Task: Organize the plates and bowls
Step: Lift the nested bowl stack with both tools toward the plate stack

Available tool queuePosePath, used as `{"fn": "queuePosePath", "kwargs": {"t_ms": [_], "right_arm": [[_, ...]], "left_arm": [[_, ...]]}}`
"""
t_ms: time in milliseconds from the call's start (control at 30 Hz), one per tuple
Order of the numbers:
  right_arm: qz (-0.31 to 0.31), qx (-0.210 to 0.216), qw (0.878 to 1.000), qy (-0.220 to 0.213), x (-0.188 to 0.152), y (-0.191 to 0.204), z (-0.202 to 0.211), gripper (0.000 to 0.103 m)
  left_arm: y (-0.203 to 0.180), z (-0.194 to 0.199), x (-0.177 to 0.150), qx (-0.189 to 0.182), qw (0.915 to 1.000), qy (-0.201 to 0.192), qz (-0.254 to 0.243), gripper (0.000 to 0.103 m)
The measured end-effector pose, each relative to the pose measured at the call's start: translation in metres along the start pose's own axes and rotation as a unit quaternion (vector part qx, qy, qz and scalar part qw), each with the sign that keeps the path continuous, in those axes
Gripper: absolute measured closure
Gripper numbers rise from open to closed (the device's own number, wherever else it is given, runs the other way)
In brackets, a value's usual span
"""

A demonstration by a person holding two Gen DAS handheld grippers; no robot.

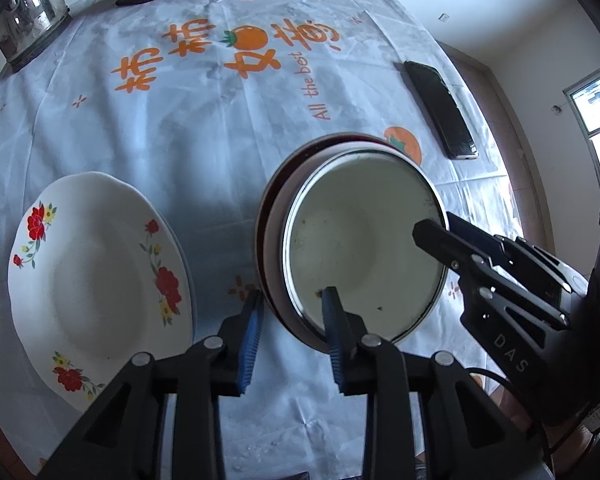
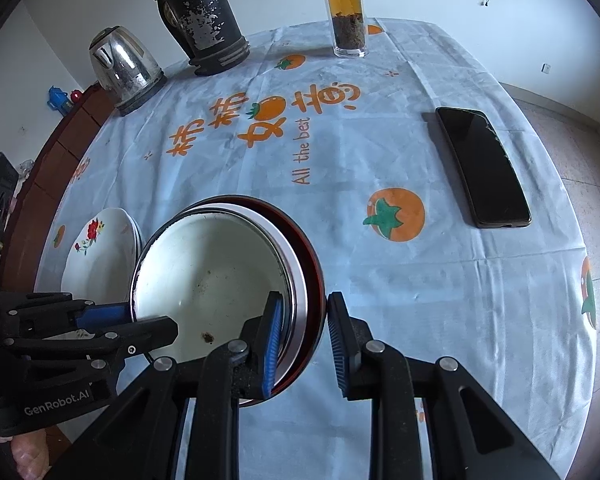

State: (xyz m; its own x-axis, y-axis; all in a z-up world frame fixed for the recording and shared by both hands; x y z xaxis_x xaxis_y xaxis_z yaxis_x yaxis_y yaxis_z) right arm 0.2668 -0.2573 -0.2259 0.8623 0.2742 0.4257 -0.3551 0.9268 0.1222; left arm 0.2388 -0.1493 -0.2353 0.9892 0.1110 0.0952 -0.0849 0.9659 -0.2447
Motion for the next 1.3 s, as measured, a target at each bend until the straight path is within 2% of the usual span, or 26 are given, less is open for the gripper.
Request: {"fn": "queuePosePath", "kwargs": {"t_ms": [633,1300], "right_arm": [[0.024,-0.003,1.000,0.000,0.009,0.015,0.019,0.078],[0.049,0.001,0.999,-0.004,0.018,0.045,0.022,0.078]], "left_arm": [[0.006,0.021,-0.005,-0.004,0.9999,-0.010,0.006,0.075],[0.033,0.045,-0.009,-0.004,0.9992,-0.028,0.027,0.075]]}}
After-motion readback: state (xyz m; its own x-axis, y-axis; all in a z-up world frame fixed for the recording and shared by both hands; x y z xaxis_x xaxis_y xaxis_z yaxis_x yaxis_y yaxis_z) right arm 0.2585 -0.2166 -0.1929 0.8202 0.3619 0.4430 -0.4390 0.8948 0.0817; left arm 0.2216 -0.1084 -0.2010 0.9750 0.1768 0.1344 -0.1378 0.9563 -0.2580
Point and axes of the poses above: each gripper's, at about its wrist camera, not at the fingertips, and z roughly against the way its jaws point, y to its left, x to its top, the point moved 10 cm from there along -z, roughly the way its jaws point, and after that the axes turned 10 degrees about z, right-handed, at the moved point
